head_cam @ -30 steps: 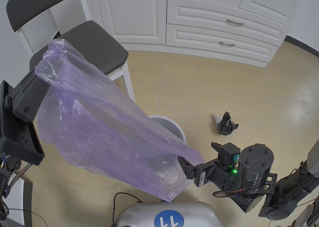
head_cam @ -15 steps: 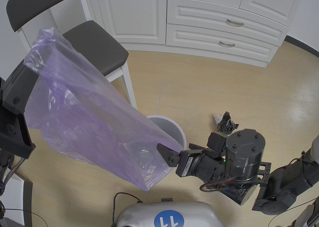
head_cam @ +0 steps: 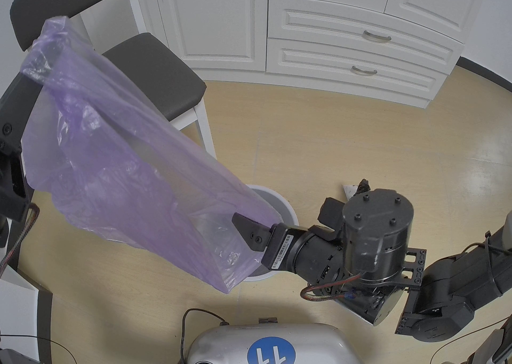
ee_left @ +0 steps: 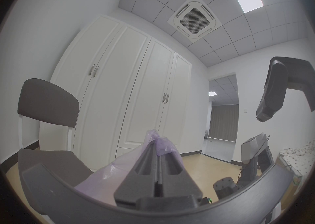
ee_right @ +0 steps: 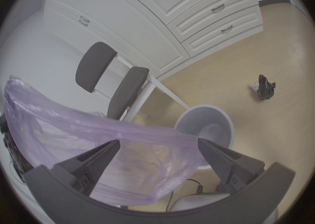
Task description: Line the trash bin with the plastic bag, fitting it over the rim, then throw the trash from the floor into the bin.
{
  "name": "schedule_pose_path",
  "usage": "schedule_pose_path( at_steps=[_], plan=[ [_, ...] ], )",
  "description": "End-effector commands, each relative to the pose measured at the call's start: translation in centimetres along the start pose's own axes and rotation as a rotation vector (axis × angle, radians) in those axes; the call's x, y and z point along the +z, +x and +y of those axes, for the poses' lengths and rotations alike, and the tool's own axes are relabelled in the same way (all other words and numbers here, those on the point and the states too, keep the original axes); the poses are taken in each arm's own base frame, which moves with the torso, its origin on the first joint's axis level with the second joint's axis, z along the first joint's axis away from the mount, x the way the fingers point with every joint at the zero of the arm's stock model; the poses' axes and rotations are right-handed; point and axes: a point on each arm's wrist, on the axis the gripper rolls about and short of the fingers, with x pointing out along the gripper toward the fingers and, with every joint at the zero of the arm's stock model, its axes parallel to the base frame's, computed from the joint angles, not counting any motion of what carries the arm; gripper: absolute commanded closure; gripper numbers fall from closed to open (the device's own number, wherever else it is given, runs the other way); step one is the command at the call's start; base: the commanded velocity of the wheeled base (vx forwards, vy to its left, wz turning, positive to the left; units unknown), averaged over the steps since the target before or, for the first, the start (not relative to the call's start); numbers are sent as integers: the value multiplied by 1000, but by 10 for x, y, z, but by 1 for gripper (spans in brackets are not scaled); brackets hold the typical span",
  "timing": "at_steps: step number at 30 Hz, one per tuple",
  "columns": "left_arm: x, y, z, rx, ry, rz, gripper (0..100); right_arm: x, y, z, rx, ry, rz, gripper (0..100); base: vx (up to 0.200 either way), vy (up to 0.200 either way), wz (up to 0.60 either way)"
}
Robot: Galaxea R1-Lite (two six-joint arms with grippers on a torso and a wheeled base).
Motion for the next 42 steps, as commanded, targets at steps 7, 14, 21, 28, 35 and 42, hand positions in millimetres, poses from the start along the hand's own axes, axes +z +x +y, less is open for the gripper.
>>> schedule_pose_path(
  at_steps=[7, 14, 21, 28, 35, 42],
  plan=[
    [5, 1, 1, 5, -11, -19, 100, -16, -1, -7, -106, -133, 43, 0, 0, 0, 0],
    [7, 2, 1, 9, -11, -29, 100, -28, 8, -14, -120, -134, 73, 0, 0, 0, 0],
    [10, 0, 1, 9, -11, -38, 100, -24, 9, -17, -118, -132, 45, 0, 0, 0, 0],
    [11, -1, 2, 10, -11, -43, 100, -4, 2, -23, -142, -170, -8, 0, 0, 0, 0],
    [11, -2, 1, 9, -11, -40, 100, 5, -15, -24, -122, -197, -11, 0, 0, 0, 0],
    [11, -2, 2, 11, -11, -41, 100, -15, -9, -27, -118, -216, 28, 0, 0, 0, 0]
  ],
)
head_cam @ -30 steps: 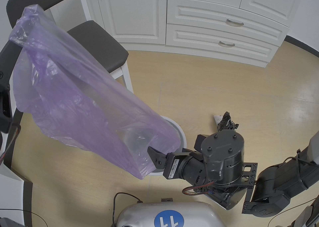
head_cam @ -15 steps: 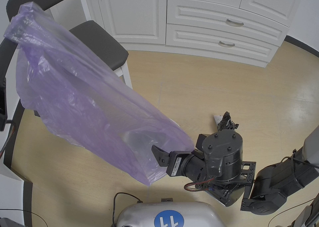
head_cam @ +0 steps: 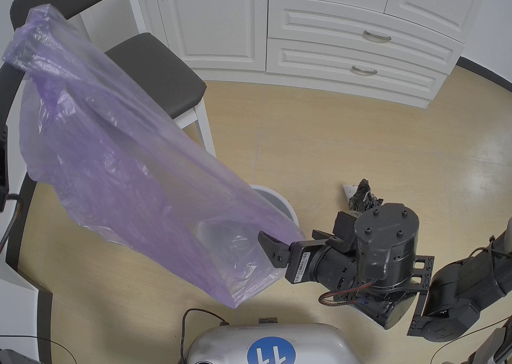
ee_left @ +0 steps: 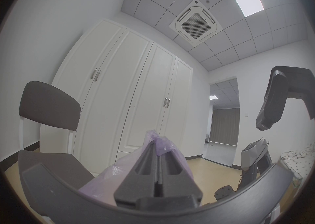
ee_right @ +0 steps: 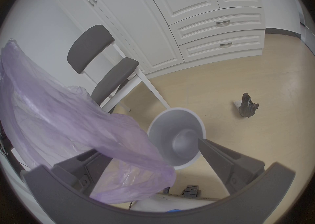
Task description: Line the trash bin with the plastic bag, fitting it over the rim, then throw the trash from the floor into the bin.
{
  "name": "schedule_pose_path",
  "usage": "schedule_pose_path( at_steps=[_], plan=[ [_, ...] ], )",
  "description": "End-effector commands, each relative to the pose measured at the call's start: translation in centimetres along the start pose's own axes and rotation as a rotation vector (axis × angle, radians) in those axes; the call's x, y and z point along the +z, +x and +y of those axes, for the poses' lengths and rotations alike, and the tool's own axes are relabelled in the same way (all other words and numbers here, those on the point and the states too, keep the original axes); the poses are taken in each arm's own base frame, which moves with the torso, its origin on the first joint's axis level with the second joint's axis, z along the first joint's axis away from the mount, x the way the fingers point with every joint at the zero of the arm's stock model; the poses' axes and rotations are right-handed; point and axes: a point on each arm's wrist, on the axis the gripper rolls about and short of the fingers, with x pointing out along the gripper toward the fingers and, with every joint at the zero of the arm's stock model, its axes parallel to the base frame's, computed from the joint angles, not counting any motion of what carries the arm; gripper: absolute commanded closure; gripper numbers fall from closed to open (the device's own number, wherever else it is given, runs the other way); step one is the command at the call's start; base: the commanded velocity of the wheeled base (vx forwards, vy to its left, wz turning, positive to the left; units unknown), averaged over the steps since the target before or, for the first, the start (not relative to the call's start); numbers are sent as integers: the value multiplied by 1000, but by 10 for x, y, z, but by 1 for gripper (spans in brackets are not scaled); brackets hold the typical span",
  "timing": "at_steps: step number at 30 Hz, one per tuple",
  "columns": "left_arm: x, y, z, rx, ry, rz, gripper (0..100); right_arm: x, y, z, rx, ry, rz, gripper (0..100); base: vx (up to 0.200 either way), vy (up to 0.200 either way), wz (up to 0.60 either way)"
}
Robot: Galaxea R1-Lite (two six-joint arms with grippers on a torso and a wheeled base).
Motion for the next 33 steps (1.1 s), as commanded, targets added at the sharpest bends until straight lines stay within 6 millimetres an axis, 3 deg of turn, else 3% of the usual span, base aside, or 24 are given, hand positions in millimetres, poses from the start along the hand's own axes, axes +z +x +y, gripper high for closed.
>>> schedule_pose_path(
  at_steps=[1, 21, 33],
  plan=[
    [0, 0, 0, 0, 0, -1, 100, -14, 2, 3, 21, -7, 15, 0, 0, 0, 0],
    [0, 1, 0, 0, 0, 1, 100, -76, 28, -9, 190, -69, -94, 0, 0, 0, 0],
    [-1, 0, 0, 0, 0, 5, 100, -67, 35, -2, 202, -36, -140, 0, 0, 0, 0]
  ],
)
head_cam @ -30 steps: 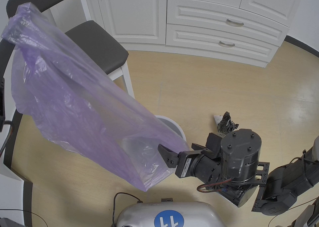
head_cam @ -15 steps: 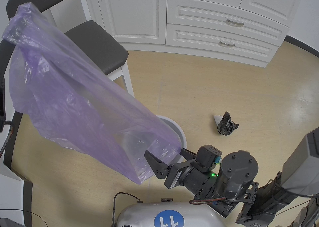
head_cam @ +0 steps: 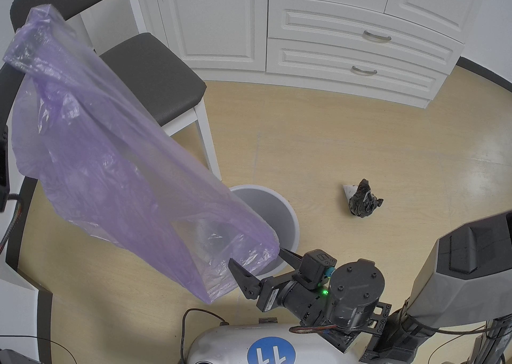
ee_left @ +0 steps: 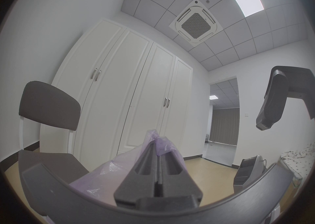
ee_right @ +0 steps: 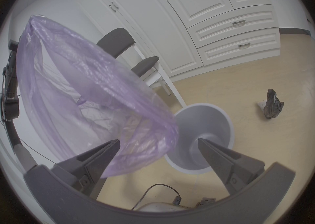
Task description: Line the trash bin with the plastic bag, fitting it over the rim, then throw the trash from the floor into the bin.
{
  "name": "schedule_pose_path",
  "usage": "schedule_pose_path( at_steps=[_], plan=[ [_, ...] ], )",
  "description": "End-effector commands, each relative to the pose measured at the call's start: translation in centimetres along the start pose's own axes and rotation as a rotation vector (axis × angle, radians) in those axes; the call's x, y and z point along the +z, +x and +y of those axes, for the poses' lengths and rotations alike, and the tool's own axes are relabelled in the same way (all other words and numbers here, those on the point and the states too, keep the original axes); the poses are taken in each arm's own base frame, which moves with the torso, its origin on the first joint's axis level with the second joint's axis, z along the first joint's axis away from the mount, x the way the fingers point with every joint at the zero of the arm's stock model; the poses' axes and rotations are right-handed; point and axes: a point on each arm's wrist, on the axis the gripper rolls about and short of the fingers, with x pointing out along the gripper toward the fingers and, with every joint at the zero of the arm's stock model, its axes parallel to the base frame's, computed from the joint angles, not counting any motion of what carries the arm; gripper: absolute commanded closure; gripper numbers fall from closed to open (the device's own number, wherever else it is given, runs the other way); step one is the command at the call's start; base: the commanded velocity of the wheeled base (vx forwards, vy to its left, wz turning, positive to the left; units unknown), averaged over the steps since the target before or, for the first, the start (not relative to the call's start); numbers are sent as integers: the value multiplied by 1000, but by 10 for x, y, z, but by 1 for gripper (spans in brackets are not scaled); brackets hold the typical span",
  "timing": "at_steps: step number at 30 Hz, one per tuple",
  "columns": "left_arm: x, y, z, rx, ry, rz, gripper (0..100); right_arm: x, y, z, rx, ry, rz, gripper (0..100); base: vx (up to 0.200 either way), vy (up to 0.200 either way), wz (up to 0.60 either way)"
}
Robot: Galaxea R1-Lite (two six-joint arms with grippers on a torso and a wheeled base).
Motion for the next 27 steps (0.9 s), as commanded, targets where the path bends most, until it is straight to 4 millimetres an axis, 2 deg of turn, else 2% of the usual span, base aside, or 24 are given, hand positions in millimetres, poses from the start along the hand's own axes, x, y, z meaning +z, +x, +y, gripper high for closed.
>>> schedule_pose_path(
  at_steps=[1, 18, 19, 27],
  plan=[
    [-2, 0, 0, -2, -1, 7, 100, 4, 5, 4, 12, 28, -36, 0, 0, 0, 0],
    [-5, 1, -1, -5, -2, 17, 100, 4, 6, 3, 13, 43, -37, 0, 0, 0, 0],
    [-5, 1, -1, -5, -2, 19, 100, 3, 5, 4, 14, 42, -35, 100, 0, 0, 0],
    [-5, 1, -1, -5, -2, 20, 100, 0, -2, 4, 19, 23, -6, 100, 0, 0, 0]
  ],
)
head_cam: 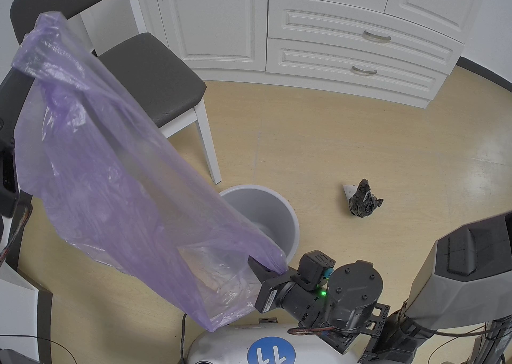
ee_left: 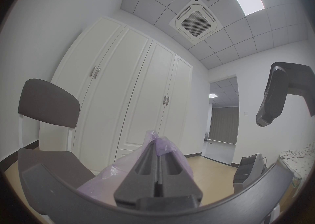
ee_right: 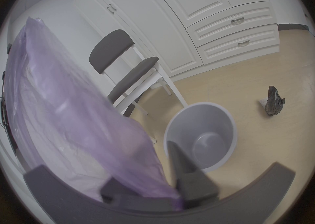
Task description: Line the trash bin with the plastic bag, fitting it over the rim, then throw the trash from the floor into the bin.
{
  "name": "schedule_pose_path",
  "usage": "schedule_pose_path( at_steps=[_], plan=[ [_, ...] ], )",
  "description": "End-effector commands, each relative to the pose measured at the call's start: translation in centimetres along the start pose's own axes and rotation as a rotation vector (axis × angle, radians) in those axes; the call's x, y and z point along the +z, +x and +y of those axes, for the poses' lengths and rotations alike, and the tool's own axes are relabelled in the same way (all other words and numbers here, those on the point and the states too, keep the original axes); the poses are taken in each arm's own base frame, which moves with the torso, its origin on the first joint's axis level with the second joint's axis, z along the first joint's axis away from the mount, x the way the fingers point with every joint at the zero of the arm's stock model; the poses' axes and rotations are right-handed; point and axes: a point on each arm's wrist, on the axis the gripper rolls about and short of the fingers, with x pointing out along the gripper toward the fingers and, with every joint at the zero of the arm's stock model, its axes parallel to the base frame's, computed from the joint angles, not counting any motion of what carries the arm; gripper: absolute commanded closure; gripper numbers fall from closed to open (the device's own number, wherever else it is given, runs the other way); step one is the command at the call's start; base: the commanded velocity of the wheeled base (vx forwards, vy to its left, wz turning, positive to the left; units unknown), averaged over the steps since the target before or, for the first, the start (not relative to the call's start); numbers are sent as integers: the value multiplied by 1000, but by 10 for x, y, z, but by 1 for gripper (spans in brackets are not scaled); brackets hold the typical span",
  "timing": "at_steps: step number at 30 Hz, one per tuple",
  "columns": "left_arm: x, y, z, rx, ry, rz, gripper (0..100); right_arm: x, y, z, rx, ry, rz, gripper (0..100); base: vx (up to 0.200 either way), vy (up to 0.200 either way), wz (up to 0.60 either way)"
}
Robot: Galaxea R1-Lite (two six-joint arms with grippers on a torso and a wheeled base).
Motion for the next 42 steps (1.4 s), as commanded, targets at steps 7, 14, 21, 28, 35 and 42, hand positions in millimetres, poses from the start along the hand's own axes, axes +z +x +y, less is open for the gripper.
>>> schedule_pose_path(
  at_steps=[7, 14, 21, 28, 35, 42],
  plan=[
    [-1, 0, 0, -1, 0, 5, 100, 7, -8, 2, 11, -19, -18, 100, 0, 0, 0],
    [-1, 0, 0, -2, 0, 3, 100, 11, -11, -1, 6, -30, -23, 100, 0, 0, 0],
    [0, 0, 0, 0, 2, 0, 100, 5, -9, 1, 15, -33, -5, 0, 0, 0, 0],
    [0, 0, 0, 0, 2, 0, 100, -6, -5, 5, 23, -19, 17, 0, 0, 0, 0],
    [0, 0, 0, -1, 1, 0, 100, -6, 0, 9, 33, 12, 3, 0, 0, 0, 0],
    [0, 0, 0, -1, 1, 0, 100, -7, 3, 11, 28, 23, -6, 100, 0, 0, 0]
  ],
)
